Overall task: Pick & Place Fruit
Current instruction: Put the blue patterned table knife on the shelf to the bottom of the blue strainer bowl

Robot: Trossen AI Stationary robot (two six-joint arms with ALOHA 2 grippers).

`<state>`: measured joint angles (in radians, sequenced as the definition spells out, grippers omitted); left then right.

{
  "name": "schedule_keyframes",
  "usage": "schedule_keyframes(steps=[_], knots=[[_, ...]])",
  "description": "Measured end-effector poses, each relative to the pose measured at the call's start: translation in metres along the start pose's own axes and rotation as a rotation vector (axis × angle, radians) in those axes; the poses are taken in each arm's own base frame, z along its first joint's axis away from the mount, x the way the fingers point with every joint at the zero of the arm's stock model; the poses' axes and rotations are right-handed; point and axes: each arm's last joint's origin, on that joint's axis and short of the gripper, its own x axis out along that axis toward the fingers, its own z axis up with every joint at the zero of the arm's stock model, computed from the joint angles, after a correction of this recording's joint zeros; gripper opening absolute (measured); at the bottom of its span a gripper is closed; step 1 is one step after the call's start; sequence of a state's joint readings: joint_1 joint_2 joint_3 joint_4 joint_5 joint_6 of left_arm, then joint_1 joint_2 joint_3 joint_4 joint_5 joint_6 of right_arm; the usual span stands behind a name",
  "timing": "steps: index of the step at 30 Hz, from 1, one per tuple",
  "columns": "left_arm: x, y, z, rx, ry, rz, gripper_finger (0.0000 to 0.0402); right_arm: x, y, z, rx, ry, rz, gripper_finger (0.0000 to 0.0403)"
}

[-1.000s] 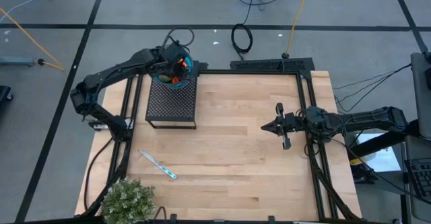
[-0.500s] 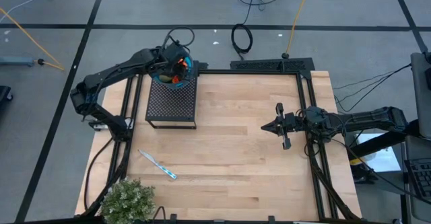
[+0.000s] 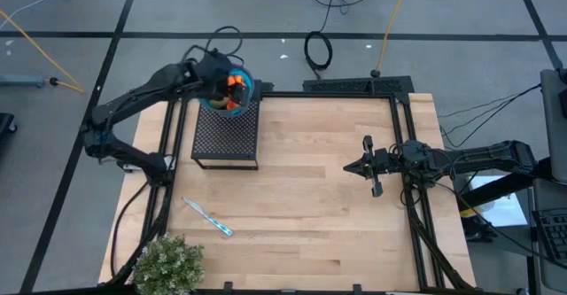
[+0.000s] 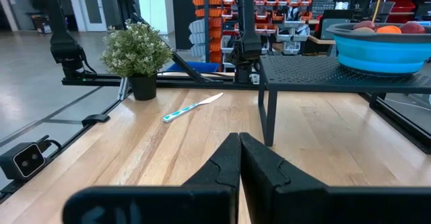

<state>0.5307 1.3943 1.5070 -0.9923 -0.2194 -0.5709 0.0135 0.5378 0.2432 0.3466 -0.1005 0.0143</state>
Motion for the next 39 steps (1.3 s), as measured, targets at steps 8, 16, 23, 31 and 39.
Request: schedule_keyframes(steps=[8,16,23,31,39], knots=[[-0.049,-0.028,-0.023,-0.102,0.034,-0.257,0.0248,0.000,0.000,0.000,0.000,0.000,0.000,0.0000],[-0.070,-0.063,-0.059,-0.210,0.160,-0.375,0.0248,0.000,0.000,0.000,0.000,0.000,0.000,0.0000],[-0.083,-0.090,-0.093,-0.354,0.227,-0.369,0.0248,0.000,0.000,0.000,0.000,0.000,0.001,0.0000],[-0.084,-0.117,-0.131,-0.474,0.293,-0.312,0.0248,0.000,0.000,-0.001,0.000,0.003,0.000,0.0000],[-0.066,-0.132,-0.170,-0.594,0.414,-0.082,0.0248,-0.002,0.000,-0.017,0.005,0.047,0.004,0.0000]])
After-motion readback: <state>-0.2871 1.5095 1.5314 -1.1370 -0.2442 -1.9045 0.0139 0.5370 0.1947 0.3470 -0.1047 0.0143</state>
